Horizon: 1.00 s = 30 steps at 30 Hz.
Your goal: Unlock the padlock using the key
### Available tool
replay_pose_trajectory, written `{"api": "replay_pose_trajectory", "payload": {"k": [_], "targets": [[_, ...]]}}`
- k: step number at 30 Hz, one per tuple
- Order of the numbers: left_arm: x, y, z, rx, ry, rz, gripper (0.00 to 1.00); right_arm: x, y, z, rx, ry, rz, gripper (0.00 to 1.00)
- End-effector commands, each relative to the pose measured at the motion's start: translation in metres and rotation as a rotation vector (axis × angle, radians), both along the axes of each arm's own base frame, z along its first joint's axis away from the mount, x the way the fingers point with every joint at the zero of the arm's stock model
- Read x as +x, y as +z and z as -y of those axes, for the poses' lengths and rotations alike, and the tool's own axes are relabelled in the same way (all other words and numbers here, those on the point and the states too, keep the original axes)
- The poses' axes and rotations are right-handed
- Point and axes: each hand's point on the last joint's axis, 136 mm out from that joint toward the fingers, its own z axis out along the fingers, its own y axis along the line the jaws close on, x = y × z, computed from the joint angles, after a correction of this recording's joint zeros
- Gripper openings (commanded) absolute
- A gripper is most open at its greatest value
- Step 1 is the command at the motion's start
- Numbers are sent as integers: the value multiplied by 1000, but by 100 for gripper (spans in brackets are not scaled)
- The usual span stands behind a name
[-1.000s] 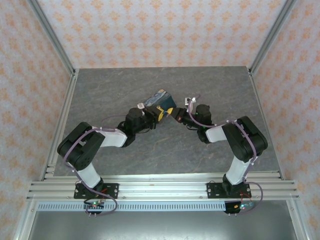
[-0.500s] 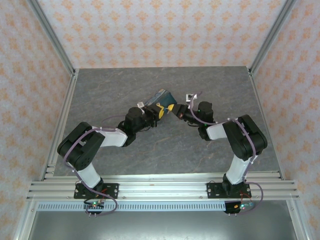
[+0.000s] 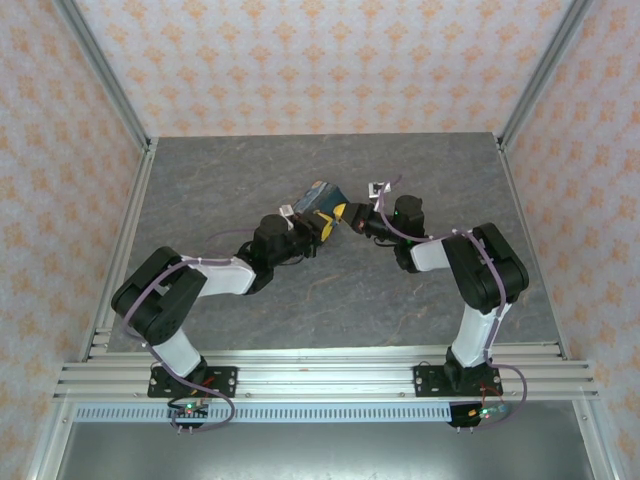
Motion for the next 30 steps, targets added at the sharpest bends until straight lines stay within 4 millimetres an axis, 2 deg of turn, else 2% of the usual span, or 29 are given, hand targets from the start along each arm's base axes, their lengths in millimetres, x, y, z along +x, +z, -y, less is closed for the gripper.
{"api": "replay_pose_trajectory", "payload": {"k": [1,10,19,24,30], "targets": [[-30,53,40,-62,-202,158,0,-11,-2,-9,14,17,-1,0],[-24,30,33,-33,-166,146,0,-22,-25,11,-18,-91,-61,0],[-27,-2,19,124,-201,160,0,-33,-56,48,-48,-295,-151,0],[-27,-12,16,159,-234,163,0,-38,-60,63,-34,-402,-162,0],[-25,-15,21,100,-246,153,0,-42,-61,78,-35,-579,-172,0]]}}
